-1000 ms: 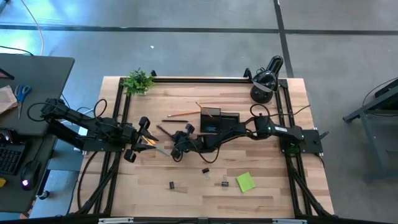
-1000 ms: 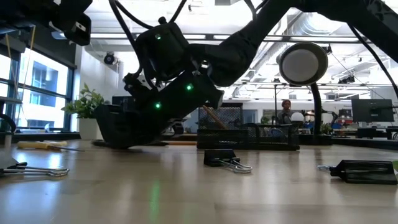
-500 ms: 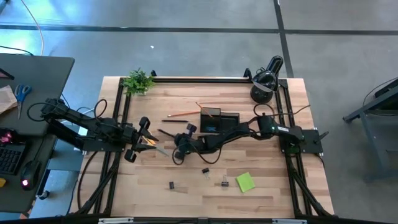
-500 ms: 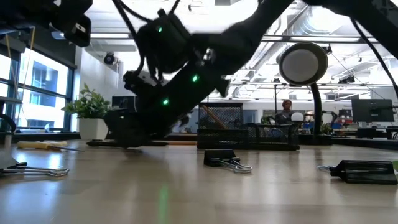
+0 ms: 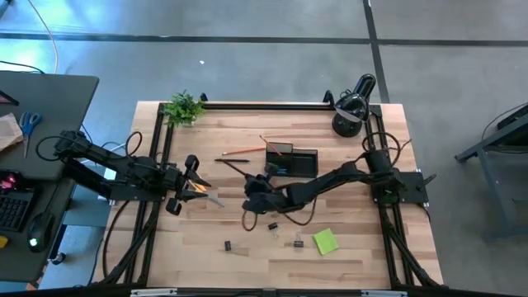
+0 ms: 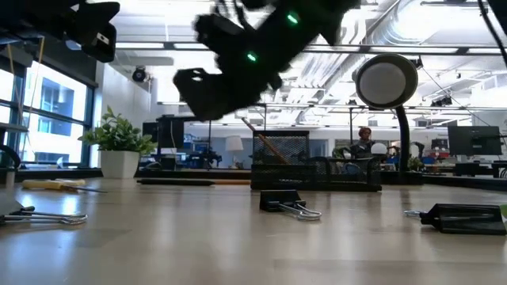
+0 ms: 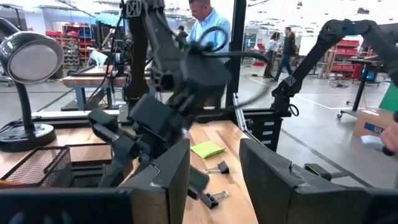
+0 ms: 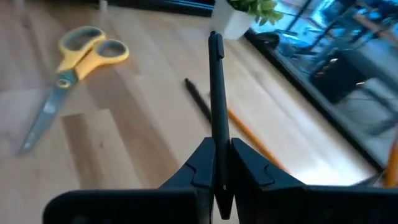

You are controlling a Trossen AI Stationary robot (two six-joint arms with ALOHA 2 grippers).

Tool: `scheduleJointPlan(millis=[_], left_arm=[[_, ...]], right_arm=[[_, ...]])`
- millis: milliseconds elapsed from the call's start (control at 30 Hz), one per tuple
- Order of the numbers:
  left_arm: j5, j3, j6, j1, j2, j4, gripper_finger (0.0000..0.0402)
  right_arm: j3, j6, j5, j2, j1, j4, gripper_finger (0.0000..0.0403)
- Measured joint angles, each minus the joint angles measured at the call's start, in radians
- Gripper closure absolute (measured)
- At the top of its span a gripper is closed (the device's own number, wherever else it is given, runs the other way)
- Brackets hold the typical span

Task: Pick and place office supplies into organizer
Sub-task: Put the black pen into the desk organizer

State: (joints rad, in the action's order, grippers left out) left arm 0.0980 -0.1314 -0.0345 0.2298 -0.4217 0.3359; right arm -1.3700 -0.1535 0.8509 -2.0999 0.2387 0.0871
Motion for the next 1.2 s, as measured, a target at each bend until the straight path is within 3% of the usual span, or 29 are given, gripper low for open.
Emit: scheduleJointPlan(millis=[200, 300, 567, 733, 1200], left_arm=[[0.0, 0.0, 0.001, 0.0, -0.001, 0.006, 0.0273], [0.006, 0.0, 0.01, 0.0, -0.002, 0.01, 0.0273], [0.011, 0.0, 0.015, 0.0, -0.002, 0.009, 0.0273], [0.078, 0.0, 0.027, 0.0, -0.027, 0.008, 0.0273], [0.11, 0.0, 0.023, 0.0, -0.292, 0.293, 0.0273]], right_arm=[[0.367, 0.087, -0.163, 0.173, -0.018, 0.546, 0.0388], [0.48, 0.109, -0.228, 0.239, -0.029, 0.692, 0.0388], [0.628, 0.112, -0.213, 0.28, -0.027, 0.949, 0.0388], [0.659, 0.171, -0.296, 0.282, -0.022, 1.142, 0.0382], [0.466, 0.189, -0.536, 0.134, -0.02, 1.157, 0.0383]])
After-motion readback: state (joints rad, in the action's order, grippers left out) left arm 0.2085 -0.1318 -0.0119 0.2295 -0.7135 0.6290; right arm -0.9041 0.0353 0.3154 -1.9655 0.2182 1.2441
